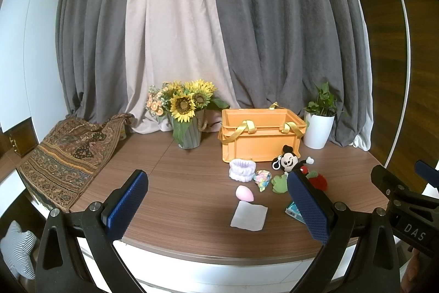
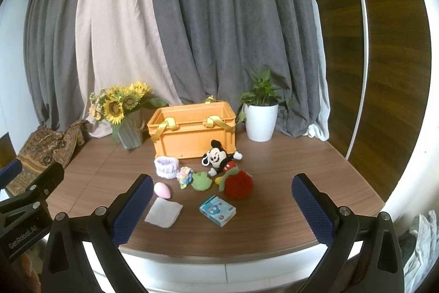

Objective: Organize soft objects

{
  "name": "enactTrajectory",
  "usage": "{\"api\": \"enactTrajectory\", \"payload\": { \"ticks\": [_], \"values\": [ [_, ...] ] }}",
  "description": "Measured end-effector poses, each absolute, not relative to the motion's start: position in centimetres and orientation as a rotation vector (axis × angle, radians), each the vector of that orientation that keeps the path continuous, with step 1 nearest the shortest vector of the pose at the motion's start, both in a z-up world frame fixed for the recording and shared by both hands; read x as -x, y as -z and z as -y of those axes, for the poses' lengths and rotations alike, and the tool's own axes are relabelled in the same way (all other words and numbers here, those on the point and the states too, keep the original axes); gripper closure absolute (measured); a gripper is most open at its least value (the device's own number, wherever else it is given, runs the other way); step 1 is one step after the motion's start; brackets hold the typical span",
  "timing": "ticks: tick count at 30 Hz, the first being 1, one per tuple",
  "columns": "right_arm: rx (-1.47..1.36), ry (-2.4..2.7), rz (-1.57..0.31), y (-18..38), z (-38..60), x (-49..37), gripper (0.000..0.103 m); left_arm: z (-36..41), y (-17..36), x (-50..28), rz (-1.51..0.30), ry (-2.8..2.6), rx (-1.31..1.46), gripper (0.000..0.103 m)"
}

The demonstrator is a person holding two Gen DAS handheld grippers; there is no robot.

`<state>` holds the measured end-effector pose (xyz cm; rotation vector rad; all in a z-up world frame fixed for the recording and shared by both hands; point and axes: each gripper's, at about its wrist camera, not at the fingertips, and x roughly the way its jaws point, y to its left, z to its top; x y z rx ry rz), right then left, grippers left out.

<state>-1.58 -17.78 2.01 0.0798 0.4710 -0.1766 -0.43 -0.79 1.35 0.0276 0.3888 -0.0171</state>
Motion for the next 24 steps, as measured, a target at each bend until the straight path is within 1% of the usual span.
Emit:
{"api": "enactTrajectory", "payload": {
  "ticks": [24],
  "values": [
    [-0.079, 0.176, -0.473, -2.06, 17.65, 1.48, 0.000, 1.02, -0.93, 0.20, -0.398, 0.019, -0.028, 0.000]
  ]
}}
